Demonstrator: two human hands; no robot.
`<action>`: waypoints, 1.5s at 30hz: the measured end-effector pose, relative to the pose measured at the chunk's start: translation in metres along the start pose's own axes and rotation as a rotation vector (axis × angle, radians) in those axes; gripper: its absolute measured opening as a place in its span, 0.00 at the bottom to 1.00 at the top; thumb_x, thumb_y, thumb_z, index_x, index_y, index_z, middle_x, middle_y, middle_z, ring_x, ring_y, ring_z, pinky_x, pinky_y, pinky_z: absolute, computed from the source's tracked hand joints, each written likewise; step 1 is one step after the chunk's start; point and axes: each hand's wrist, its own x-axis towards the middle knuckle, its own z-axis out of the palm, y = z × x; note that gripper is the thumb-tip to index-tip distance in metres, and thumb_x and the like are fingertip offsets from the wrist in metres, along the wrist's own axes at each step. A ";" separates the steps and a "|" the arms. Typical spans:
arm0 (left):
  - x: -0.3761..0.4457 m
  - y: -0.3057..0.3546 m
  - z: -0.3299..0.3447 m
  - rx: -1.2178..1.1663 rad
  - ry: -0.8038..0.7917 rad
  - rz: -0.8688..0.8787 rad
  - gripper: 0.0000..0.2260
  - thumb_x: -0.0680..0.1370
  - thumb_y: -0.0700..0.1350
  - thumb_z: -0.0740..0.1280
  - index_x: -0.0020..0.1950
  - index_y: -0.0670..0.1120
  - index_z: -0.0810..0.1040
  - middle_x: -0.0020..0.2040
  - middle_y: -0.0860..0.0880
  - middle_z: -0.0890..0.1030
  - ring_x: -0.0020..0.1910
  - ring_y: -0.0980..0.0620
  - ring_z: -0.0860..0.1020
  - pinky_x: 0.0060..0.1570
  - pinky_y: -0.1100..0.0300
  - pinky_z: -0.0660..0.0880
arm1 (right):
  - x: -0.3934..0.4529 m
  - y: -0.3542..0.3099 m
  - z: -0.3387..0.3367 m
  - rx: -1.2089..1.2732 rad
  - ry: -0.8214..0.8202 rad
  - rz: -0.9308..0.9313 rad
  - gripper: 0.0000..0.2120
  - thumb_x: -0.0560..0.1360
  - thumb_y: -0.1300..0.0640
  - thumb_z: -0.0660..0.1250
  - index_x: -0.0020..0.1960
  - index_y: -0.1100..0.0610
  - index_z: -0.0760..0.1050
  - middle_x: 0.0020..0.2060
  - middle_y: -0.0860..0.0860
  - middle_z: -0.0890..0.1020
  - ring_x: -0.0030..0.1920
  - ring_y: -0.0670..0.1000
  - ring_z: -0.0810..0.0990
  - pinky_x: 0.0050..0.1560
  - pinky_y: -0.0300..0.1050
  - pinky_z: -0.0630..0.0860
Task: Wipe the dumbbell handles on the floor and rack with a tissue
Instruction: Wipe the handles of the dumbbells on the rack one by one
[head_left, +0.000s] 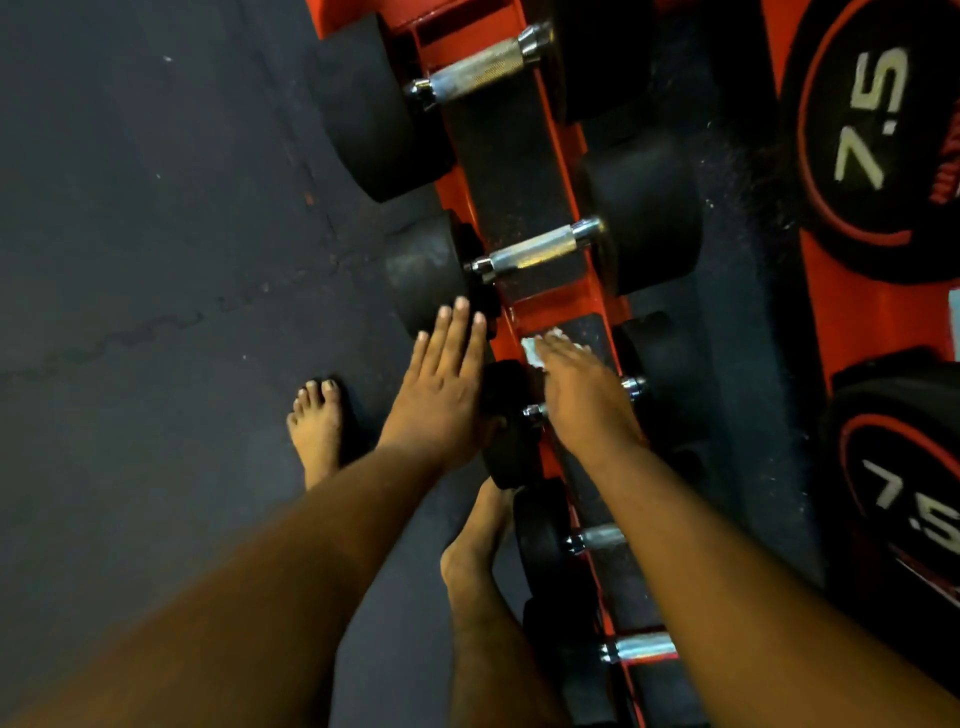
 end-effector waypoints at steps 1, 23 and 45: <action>-0.008 0.006 0.010 0.003 -0.059 0.006 0.52 0.76 0.59 0.70 0.81 0.44 0.34 0.79 0.45 0.30 0.78 0.47 0.28 0.77 0.51 0.32 | -0.011 0.008 0.004 -0.018 0.003 0.022 0.23 0.79 0.67 0.60 0.74 0.61 0.70 0.73 0.58 0.72 0.75 0.56 0.68 0.78 0.51 0.59; 0.000 0.030 0.061 -0.012 -0.147 -0.052 0.71 0.57 0.60 0.85 0.81 0.40 0.38 0.83 0.40 0.43 0.82 0.42 0.42 0.80 0.47 0.43 | -0.054 0.046 0.050 -0.466 -0.064 -0.289 0.24 0.82 0.50 0.57 0.76 0.57 0.65 0.72 0.56 0.72 0.75 0.56 0.66 0.79 0.61 0.51; -0.001 0.028 0.059 -0.024 -0.144 -0.028 0.68 0.59 0.61 0.83 0.82 0.41 0.40 0.83 0.40 0.46 0.82 0.40 0.43 0.79 0.45 0.42 | -0.019 0.039 0.039 -0.552 -0.165 -0.185 0.20 0.83 0.45 0.53 0.59 0.56 0.77 0.53 0.57 0.82 0.56 0.60 0.78 0.65 0.59 0.66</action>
